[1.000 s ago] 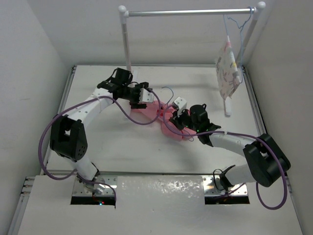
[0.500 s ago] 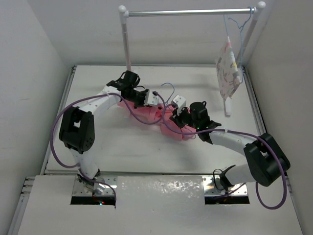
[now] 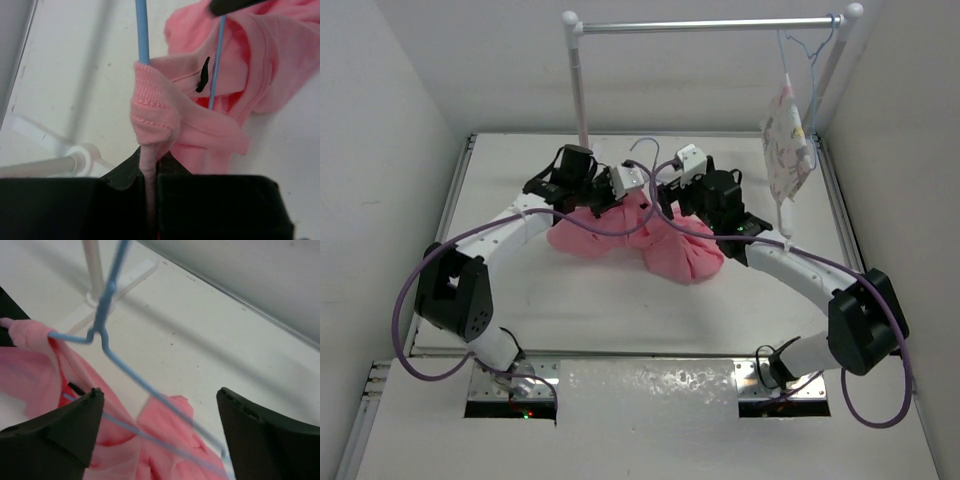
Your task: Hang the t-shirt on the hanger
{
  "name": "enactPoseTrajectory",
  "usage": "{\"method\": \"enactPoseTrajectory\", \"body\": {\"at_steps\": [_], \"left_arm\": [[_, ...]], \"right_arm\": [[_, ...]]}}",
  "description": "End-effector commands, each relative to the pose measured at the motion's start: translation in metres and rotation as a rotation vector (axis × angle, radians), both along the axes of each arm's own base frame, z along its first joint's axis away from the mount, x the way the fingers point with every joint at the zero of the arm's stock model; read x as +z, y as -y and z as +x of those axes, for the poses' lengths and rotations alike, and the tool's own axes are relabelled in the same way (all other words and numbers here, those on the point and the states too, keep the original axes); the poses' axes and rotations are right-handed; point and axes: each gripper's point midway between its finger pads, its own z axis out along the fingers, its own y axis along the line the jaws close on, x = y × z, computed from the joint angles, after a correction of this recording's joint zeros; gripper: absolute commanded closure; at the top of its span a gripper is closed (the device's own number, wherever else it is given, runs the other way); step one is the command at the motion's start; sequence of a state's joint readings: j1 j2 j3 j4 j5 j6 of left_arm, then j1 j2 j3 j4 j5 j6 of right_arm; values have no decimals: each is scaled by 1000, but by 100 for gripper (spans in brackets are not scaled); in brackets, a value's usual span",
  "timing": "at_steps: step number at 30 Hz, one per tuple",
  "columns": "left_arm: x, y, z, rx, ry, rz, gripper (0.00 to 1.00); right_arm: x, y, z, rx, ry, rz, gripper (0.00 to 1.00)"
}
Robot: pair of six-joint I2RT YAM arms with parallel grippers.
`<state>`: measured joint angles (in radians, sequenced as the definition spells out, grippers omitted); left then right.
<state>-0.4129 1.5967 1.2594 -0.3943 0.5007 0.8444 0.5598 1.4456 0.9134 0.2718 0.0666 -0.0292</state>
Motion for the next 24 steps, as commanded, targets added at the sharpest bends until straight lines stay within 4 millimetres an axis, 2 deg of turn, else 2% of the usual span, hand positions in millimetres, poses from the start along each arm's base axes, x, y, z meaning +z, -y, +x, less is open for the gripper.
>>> {"method": "enactPoseTrajectory", "body": {"at_steps": [1, 6, 7, 8, 9, 10, 11, 13, 14, 15, 17, 18, 21, 24], "left_arm": [[35, -10, 30, 269, 54, -127, 100], [36, -10, 27, 346, -7, -185, 100], [37, -9, 26, 362, -26, -206, 100], [38, -9, 26, 370, -32, -220, 100], [37, -7, 25, 371, -47, -233, 100], [36, -5, 23, 376, -67, -249, 100], [35, -3, 22, 376, -80, -257, 100], [31, 1, 18, 361, -110, -271, 100], [32, 2, 18, 360, -111, -278, 100], [30, 2, 17, 358, -116, -281, 100], [30, 2, 16, 358, -118, -284, 100], [30, 2, 16, 358, -119, -285, 100], [30, 3, 14, 350, -120, -288, 100], [30, 3, 13, 348, -118, -284, 100]], "right_arm": [[23, 24, 1, -200, -27, 133, 4], [32, 33, -19, -265, -61, 317, 1], [20, 36, -24, -293, -95, 363, 4], [28, 33, -27, -280, -76, 424, 8], [25, 31, -29, -278, -84, 456, 13], [11, 27, -34, -278, -117, 491, 20], [3, 24, -34, -277, -134, 505, 36], [-1, 10, -30, -257, -157, 544, 54], [-16, 2, -26, -246, -197, 536, 65], [-14, -9, -25, -208, -218, 549, 68], [-18, -20, -21, -192, -243, 591, 68], [-28, -22, -18, -199, -264, 590, 67], [-29, -30, -10, -202, -275, 624, 61], [-37, -35, -3, -212, -300, 620, 60]]}}
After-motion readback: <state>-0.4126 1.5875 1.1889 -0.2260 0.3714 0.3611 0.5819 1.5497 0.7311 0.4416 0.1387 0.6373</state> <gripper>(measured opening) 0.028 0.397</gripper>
